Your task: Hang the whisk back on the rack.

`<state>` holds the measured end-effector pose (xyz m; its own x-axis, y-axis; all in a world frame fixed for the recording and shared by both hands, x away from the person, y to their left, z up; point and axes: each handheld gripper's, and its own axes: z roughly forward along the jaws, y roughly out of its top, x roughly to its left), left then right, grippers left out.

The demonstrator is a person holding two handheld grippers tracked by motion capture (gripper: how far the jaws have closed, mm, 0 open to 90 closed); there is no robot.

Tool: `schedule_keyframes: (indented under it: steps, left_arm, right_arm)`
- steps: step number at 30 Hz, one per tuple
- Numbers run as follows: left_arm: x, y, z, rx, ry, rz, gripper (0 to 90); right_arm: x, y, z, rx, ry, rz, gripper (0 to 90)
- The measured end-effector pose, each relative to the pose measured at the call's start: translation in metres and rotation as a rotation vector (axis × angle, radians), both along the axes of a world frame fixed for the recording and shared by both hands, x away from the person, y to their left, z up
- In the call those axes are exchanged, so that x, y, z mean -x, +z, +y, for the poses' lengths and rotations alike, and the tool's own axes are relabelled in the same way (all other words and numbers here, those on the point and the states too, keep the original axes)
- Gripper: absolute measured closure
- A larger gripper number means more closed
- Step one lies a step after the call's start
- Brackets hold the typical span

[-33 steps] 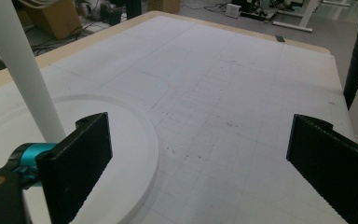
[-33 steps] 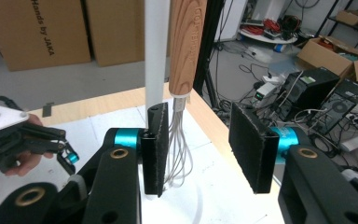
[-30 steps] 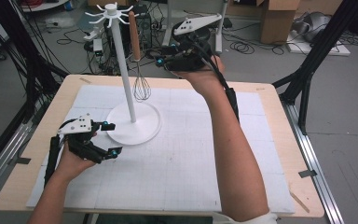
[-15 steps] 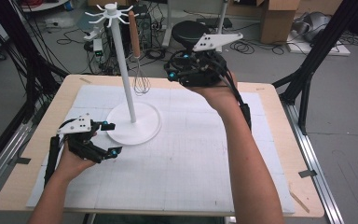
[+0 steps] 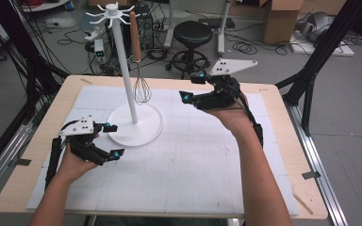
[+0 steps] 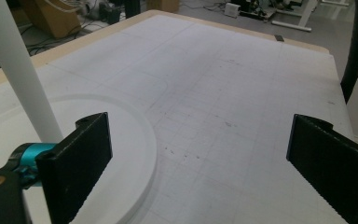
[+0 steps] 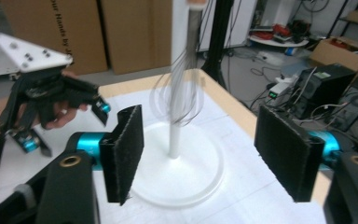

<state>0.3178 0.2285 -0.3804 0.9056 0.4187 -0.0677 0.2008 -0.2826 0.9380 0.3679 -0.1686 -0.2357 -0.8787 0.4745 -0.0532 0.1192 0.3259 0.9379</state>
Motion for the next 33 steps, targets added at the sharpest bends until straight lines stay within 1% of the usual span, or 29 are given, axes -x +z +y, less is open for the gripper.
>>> schedule_keyframes:
  steps: [2,4,8,11,15,16,17,19,20,21,26,27,28,29,32,33]
  left_arm:
    - [0.0,0.0,0.0,0.002,0.0,-0.002,7.3]
    - [0.0,0.0,0.001,0.009,0.0,-0.001,7.3]
    - [0.0,0.001,0.002,0.01,0.001,-0.003,7.3]
    - [0.001,0.0,0.001,0.008,0.001,0.0,7.3]
    - [0.0,-0.001,-0.001,0.005,-0.001,0.002,7.3]
    - [0.0,-0.001,-0.001,0.005,-0.001,0.002,7.3]
    - [0.0,-0.002,-0.001,0.003,-0.002,0.004,7.3]
    - [0.0,-0.002,-0.001,0.003,0.0,0.006,7.3]
    - [0.0,-0.002,-0.001,0.003,0.0,0.006,7.3]
    - [0.0,-0.003,-0.001,0.003,-0.001,0.007,7.3]
    - [0.0,-0.003,-0.002,0.001,0.0,0.002,7.3]
    - [0.0,-0.003,-0.002,0.001,0.0,0.002,7.3]
    - [0.0,-0.003,-0.002,0.001,0.003,0.002,7.3]
    - [0.0,-0.003,-0.002,0.0,0.002,0.002,7.3]
    - [0.0,-0.004,-0.002,-0.001,0.003,0.002,7.3]
    - [0.0,-0.004,-0.003,-0.001,0.0,0.002,7.3]
  right_arm:
    - [0.005,-0.008,-0.003,0.0,0.005,0.0,30.8]
    - [0.01,-0.016,-0.007,-0.005,0.002,-0.006,30.3]
    - [0.017,-0.03,-0.016,-0.015,-0.005,-0.004,29.6]
    - [0.021,-0.041,-0.023,-0.019,-0.018,0.006,29.0]
    - [0.023,-0.056,-0.032,-0.04,-0.038,0.025,27.8]
    - [0.023,-0.056,-0.032,-0.04,-0.038,0.025,27.8]
    - [0.024,-0.064,-0.037,-0.052,-0.047,0.037,26.9]
    - [0.025,-0.07,-0.04,-0.052,-0.054,0.035,25.8]
    - [0.025,-0.07,-0.04,-0.052,-0.054,0.035,25.8]
    - [0.028,-0.076,-0.044,-0.067,-0.06,0.043,25.3]
    - [0.033,-0.088,-0.049,-0.066,-0.079,0.047,23.0]
    - [0.033,-0.088,-0.049,-0.066,-0.079,0.047,23.0]
    - [0.034,-0.094,-0.051,-0.073,-0.093,0.047,22.3]
    - [0.035,-0.096,-0.052,-0.075,-0.093,0.051,21.9]
    - [0.036,-0.105,-0.051,-0.06,-0.11,0.061,21.2]
    - [0.036,-0.105,-0.051,-0.06,-0.11,0.061,21.2]
